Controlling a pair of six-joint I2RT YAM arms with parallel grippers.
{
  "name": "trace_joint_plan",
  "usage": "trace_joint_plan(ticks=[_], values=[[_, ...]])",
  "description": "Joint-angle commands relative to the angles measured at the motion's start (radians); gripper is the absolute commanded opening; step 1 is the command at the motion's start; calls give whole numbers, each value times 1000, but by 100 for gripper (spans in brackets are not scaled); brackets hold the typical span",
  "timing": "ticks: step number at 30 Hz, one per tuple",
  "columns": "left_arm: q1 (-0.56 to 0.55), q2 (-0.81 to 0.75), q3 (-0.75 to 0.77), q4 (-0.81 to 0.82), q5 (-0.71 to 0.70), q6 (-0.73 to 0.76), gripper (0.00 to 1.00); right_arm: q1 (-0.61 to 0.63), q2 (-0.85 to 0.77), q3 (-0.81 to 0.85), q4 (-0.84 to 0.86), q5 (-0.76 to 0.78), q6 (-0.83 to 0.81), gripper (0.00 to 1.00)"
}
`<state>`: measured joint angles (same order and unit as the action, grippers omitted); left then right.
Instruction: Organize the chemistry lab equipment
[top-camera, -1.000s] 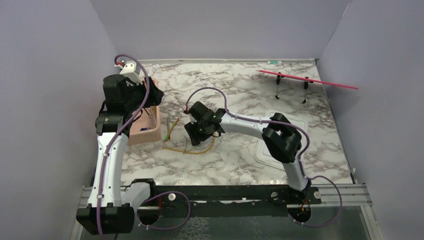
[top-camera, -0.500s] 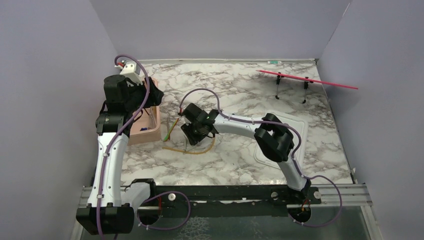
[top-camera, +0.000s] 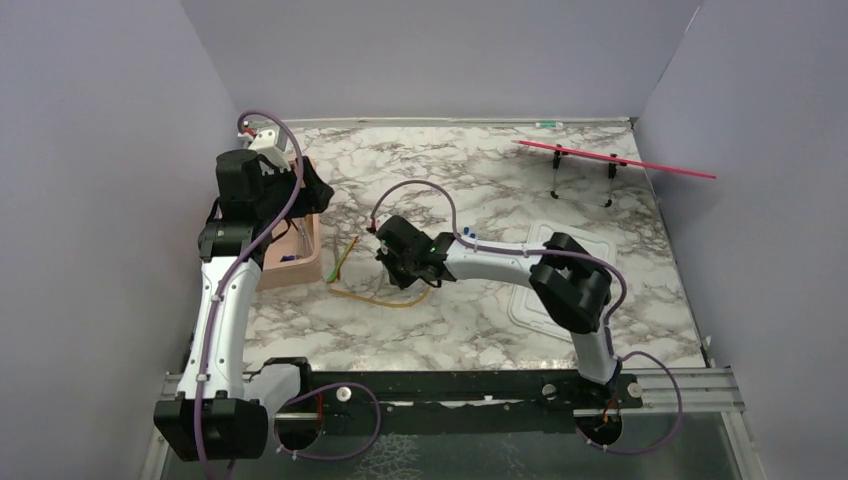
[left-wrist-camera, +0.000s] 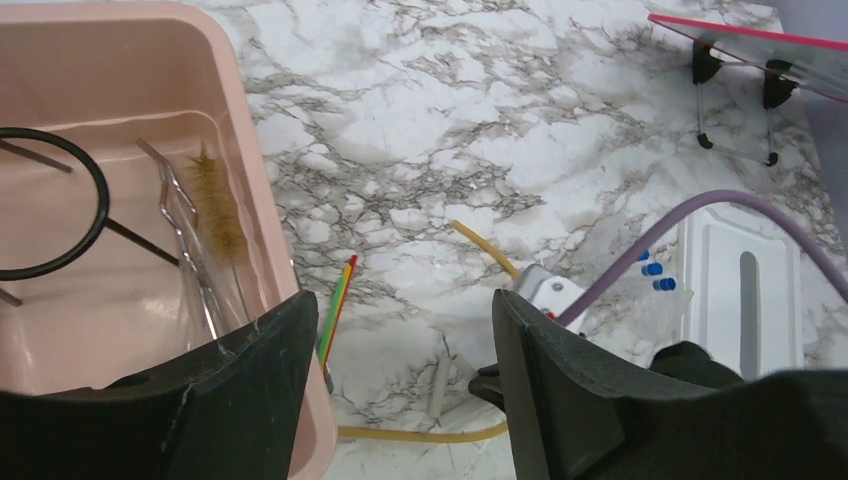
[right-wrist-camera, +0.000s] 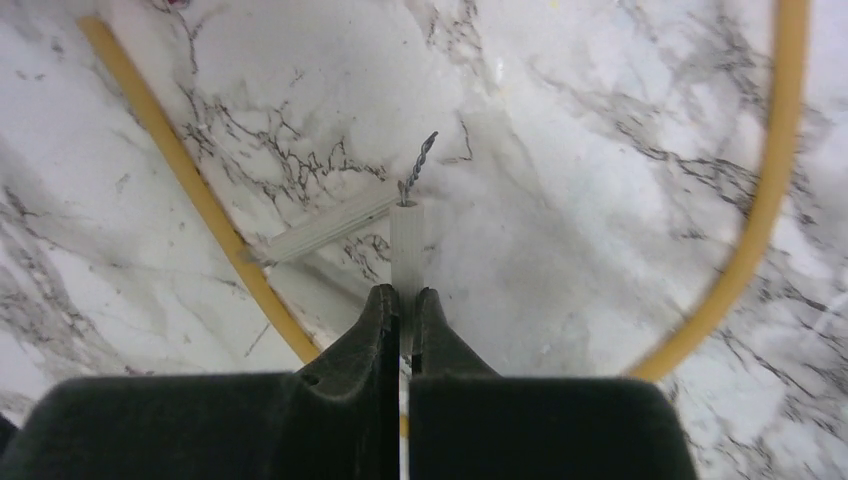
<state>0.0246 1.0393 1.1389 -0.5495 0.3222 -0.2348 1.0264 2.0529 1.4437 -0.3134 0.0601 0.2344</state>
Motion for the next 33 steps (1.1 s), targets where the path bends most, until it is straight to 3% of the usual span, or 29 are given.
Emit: trace_joint_plan(ticks=[1,6,12,21,25,29,33], values=[[-2,35,-23,44,131,-29,69,3,-184,-91,195,67,7,1],[-3,53,-74,105,363,-46,76,-4,-353,-202,351,55,0,1],[-23,32,-165,259,589,-102,77,-9,-505,-267,462,-32,-37,1],[-132,-46,-250,459,756,-137,77,-9,-609,-252,457,-214,-94,1],[-153,-85,-264,496,761,-141,63,-9,-633,-250,448,-229,-93,0],[-152,-128,-269,512,733,-143,42,-9,-645,-255,445,-211,-91,0],[-153,-147,-268,517,738,-147,32,-11,-647,-252,441,-191,-77,1]])
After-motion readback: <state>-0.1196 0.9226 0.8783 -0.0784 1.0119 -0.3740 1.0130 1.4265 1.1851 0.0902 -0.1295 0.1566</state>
